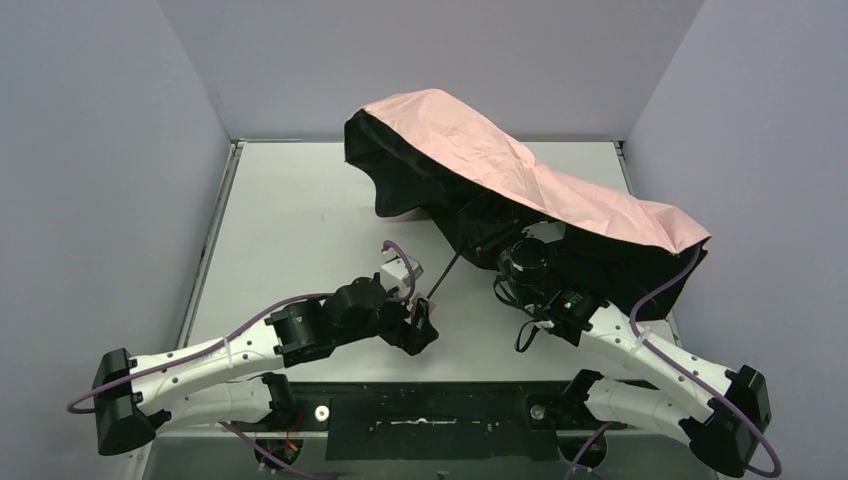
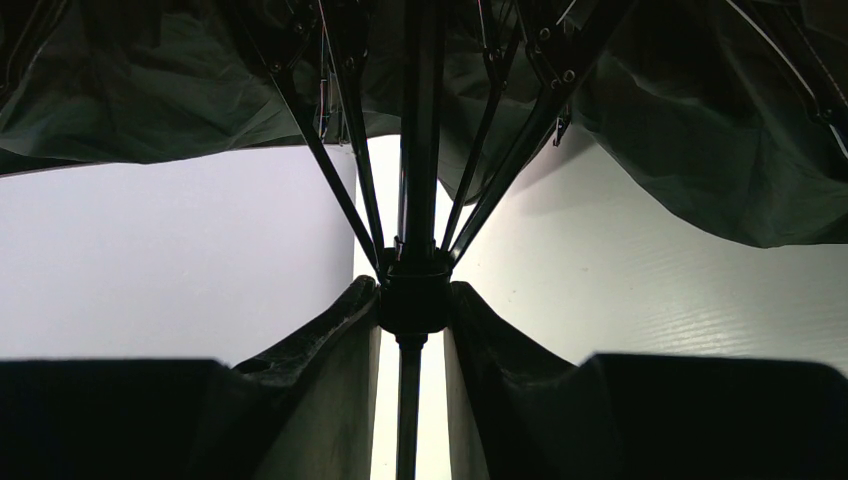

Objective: Put away the umbrella

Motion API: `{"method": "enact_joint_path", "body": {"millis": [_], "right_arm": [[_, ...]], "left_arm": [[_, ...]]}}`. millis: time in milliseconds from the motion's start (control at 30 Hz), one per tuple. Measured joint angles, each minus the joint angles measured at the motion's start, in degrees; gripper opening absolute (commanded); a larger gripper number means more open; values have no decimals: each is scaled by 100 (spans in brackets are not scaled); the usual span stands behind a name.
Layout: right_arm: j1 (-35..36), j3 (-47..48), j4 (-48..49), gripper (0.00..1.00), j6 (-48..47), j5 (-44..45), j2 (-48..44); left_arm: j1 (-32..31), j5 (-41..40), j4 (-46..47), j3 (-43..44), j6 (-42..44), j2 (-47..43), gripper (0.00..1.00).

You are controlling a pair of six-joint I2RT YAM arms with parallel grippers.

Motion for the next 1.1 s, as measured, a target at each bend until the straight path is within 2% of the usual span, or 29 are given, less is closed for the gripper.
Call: {"method": "enact_joint_path", "body": {"millis": [300, 433, 767, 867, 1100], "right_arm": [[-4, 0, -22, 0, 85, -7, 0], [-9, 0, -37, 0, 111, -50, 0], [-68, -2, -35, 0, 129, -212, 0], [-76, -2, -37, 0, 129, -240, 2], [-81, -2, -39, 0, 127, -262, 2]], "left_arm": [[-50, -553, 50, -131, -79, -11, 75], [-39, -737, 107, -131, 46, -116, 70], [234, -157, 492, -131, 313, -164, 52], [234, -35, 538, -131, 337, -98, 44], [234, 118, 579, -92, 369, -9, 12]]}}
